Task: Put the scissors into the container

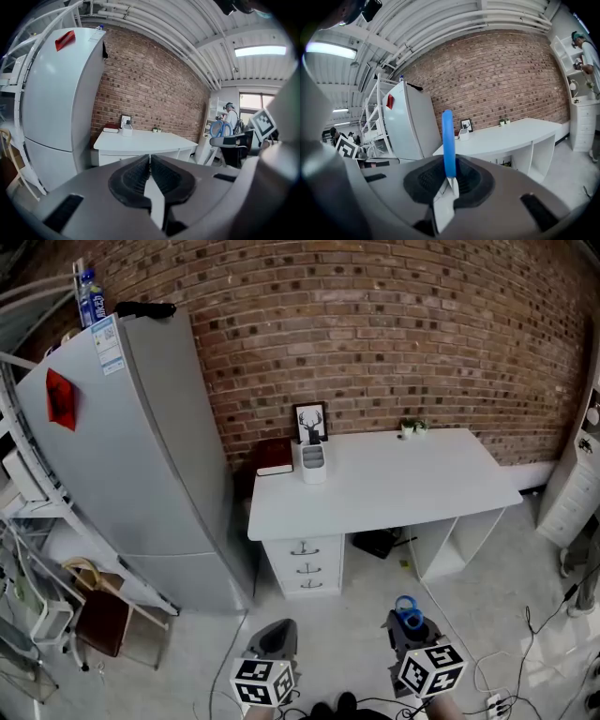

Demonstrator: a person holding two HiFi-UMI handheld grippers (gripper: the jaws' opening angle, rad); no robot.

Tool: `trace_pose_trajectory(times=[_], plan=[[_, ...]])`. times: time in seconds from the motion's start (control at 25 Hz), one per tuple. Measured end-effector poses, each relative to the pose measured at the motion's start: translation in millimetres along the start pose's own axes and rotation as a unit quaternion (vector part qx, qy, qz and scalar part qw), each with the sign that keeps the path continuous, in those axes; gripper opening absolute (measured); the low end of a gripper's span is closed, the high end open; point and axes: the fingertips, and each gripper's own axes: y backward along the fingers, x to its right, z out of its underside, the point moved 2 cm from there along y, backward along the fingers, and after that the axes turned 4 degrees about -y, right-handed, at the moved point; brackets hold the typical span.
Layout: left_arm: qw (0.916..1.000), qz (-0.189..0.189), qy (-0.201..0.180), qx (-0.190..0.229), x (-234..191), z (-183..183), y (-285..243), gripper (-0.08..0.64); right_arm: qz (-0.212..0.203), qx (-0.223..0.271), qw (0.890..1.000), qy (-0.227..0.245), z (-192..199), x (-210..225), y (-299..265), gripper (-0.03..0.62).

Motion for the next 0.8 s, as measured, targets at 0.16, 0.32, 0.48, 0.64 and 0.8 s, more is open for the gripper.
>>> trace_pose_trajectory(times=[0.16,0.32,0.48,0.64,0.8], plan=[[1.0,0.0,0.003,-0.002,3,1,-3,0.02,0.003,-0.003,1.0,-0.004,0,7,1,0.04],[1.0,-0.004,0.005,-0.002,5,1,-9,0.02,0.003,0.0,1.0,-0.009,-4,15,1,0.04],[1.0,-0.006,0.005,0.005,11,-4,-17,0.02,-0.003,0.007,1.0,-0.008,-12,26,0,0.04],[0.9998,-0.016,-0.004,0.013,19,-6,-24,0.02,-0.013,0.013,1.0,-0.008,-15,37,1,0.04],[0.9995,-0.026,0.002,0.016,25,-6,-28,0.02,-0.023,0.015,1.0,-0.012,-16,45,2,0.04]])
